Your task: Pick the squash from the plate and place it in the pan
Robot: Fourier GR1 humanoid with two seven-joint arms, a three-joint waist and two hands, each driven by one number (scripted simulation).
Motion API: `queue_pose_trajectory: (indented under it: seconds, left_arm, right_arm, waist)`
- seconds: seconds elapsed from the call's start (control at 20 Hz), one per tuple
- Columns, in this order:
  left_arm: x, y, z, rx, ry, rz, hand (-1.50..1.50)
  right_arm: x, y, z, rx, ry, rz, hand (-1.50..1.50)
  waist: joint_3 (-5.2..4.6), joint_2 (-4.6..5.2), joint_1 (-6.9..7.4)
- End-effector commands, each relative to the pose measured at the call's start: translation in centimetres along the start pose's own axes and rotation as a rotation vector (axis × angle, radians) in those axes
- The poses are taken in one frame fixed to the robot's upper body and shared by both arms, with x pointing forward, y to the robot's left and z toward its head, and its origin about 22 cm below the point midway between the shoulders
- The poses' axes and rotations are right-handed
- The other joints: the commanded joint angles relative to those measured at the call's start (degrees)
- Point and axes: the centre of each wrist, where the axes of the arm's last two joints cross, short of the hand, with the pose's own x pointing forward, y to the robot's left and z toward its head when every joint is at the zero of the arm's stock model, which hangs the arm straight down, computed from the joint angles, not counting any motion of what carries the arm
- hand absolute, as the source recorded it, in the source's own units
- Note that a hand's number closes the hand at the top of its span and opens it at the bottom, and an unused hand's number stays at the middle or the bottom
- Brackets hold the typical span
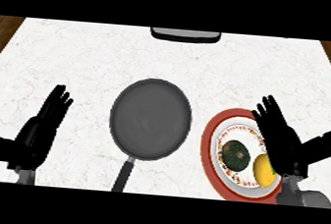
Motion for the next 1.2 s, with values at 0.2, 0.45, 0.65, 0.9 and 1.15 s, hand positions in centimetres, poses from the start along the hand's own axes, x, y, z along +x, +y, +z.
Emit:
queue_pose_trajectory:
  seconds: [0.2, 0.45, 0.65, 0.9, 1.15]
  left_arm:
    - [0.3, 6.0, -0.5, 0.223, 0.186, -0.303, 0.0]
    - [-0.4, 8.3, 0.5, 0.29, 0.295, -0.334, 0.0]
    - [1.5, 7.9, -2.0, 0.278, 0.331, -0.356, 0.0]
    - [1.1, 6.4, -3.4, 0.255, 0.328, -0.369, 0.0]
    - [2.4, 6.7, -4.5, 0.264, 0.332, -0.374, 0.0]
  right_arm:
    - [8.0, 5.1, -1.3, 0.497, -0.38, 0.196, -1.5]
    - [5.8, -3.2, 0.0, -0.148, -0.479, 0.467, 1.5]
    - [0.8, -3.3, 2.4, -0.051, -0.658, 0.204, -1.5]
    - [0.8, -4.8, 6.1, 0.119, -0.657, 0.388, -1.5]
    - [6.3, -4.6, 6.7, 0.123, -0.579, 0.709, -1.5]
  waist:
    - [0.85, -0.48, 1.38]
    - [0.76, -0.19, -2.87]
    - [0.79, -0.41, -0.61]
    - [0.67, -0.52, -0.37]
    - [0.55, -0.59, -0.7]
